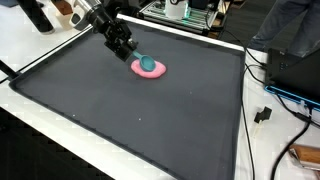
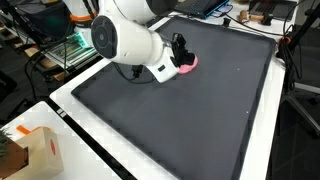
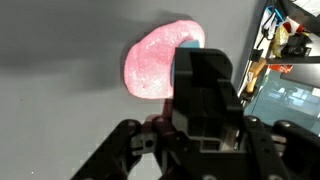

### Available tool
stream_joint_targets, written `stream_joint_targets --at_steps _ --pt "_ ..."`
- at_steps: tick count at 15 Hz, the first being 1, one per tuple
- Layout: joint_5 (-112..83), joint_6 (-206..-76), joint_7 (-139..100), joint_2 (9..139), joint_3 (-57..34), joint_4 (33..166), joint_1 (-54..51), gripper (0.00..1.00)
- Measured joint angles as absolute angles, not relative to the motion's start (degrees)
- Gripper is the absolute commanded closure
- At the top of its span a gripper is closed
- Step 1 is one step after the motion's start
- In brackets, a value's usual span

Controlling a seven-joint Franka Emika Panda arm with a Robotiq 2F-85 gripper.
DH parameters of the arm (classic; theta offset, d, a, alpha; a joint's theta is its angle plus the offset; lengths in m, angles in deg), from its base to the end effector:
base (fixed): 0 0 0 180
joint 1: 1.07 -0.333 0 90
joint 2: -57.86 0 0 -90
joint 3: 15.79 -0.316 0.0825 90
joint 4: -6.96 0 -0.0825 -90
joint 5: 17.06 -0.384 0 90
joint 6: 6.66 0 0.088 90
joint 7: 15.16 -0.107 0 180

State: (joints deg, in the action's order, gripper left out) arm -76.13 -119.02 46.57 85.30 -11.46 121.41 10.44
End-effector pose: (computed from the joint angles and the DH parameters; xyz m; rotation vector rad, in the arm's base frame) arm 0.5631 -0.1009 0.2062 -2.2404 -0.1426 -0.1668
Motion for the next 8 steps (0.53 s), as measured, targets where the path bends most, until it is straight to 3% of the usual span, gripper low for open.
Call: stream_joint_targets --at_steps 8 --pt "-75.98 -118.99 43.43 86.37 -11.16 120.74 10.58 0.75"
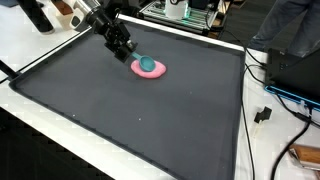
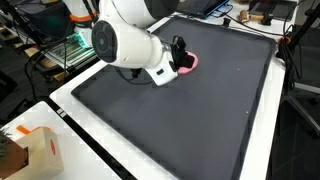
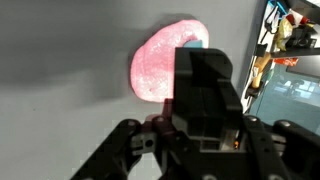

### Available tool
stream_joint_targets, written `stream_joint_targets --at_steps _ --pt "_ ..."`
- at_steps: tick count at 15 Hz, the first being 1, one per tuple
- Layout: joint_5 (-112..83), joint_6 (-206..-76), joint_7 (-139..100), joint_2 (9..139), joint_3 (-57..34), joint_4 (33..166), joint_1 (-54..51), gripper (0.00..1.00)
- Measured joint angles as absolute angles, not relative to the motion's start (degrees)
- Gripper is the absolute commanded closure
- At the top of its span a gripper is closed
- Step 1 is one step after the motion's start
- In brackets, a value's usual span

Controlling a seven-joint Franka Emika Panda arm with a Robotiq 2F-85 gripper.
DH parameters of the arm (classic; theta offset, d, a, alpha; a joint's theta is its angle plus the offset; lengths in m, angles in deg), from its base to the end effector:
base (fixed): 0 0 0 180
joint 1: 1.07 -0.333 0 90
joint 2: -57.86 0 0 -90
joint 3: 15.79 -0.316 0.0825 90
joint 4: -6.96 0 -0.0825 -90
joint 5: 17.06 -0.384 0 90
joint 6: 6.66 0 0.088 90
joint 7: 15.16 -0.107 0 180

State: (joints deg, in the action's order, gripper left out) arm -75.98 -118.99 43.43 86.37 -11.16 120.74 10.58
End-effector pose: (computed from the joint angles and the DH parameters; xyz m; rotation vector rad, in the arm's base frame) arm 0.5640 -0.1057 0.1994 -2.2454 -0.0721 -0.1303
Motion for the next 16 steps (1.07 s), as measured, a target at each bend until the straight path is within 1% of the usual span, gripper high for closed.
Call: stream_joint_targets --at_steps 16 --pt "-73.11 -118.94 40.86 86.38 -11.21 119.31 9.88 0.75"
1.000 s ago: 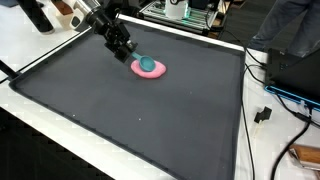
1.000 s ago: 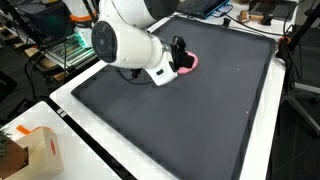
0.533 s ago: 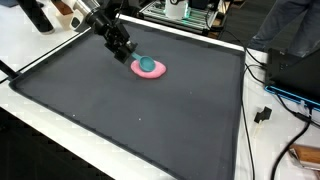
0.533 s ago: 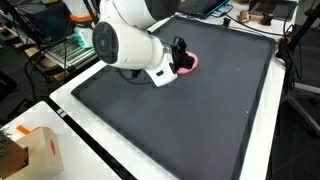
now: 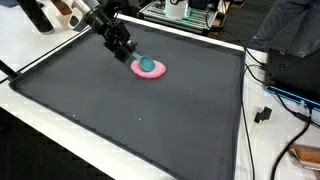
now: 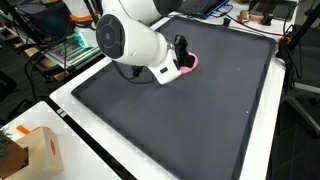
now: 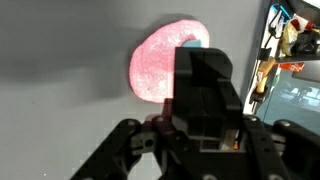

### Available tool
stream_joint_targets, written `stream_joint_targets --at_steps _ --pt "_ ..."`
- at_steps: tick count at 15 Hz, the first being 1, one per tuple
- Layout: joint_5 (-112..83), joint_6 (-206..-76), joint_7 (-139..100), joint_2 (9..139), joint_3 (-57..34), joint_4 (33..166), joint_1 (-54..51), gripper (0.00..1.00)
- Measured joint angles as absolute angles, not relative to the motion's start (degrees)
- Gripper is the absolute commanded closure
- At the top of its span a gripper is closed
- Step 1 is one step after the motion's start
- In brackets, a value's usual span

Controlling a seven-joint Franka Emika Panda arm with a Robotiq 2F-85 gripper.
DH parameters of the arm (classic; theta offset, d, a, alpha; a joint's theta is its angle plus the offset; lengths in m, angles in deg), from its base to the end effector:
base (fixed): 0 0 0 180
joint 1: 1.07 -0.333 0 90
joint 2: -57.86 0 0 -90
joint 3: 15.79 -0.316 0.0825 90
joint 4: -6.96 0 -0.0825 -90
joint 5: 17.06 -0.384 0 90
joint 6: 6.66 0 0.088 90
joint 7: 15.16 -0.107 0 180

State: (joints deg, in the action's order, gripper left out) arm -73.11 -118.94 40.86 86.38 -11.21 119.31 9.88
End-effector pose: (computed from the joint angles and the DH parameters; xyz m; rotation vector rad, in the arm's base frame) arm 0.5716 -0.1015 0.2065 -2.2773 -0.0918 -0.0931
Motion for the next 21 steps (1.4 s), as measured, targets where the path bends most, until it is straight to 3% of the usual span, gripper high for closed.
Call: stream_joint_targets --at_steps 21 --pt "-58.93 -129.13 39.94 72.57 -13.76 124.04 5.01 0.75"
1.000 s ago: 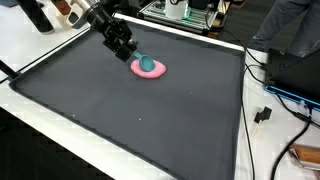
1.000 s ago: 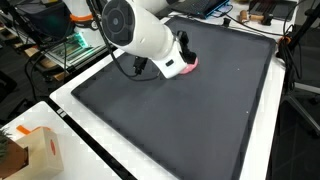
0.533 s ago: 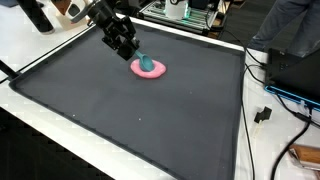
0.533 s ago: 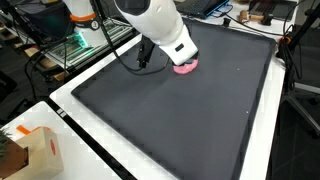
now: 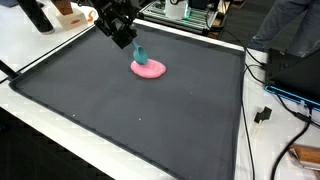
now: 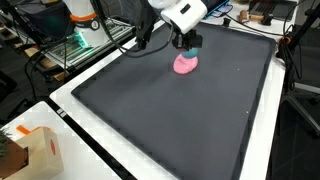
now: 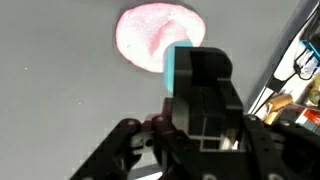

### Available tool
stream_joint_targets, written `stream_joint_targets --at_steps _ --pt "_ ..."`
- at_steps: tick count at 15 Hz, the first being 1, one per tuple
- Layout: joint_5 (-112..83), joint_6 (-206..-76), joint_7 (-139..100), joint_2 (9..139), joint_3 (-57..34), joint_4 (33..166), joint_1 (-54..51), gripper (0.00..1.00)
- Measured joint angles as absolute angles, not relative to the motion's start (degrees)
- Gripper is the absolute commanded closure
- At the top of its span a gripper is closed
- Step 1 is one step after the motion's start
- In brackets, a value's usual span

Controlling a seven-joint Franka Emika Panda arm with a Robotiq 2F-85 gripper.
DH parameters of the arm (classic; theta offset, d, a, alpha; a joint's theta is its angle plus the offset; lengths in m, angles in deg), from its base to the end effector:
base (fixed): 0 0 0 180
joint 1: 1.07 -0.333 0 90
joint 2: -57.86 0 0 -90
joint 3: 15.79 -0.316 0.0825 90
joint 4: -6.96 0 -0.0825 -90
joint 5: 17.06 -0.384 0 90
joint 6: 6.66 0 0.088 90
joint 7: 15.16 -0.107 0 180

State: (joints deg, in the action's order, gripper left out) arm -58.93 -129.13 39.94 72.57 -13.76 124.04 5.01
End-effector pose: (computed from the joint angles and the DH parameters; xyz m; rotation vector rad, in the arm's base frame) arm 0.5765 -0.0527 0.3115 -2.5249 -0.4672 -0.2233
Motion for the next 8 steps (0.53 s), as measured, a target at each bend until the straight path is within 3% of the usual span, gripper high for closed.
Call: stream_joint_targets --at_steps 8 --pt "-46.18 -138.88 24.42 62.5 -15.7 129.04 0.99 0.75"
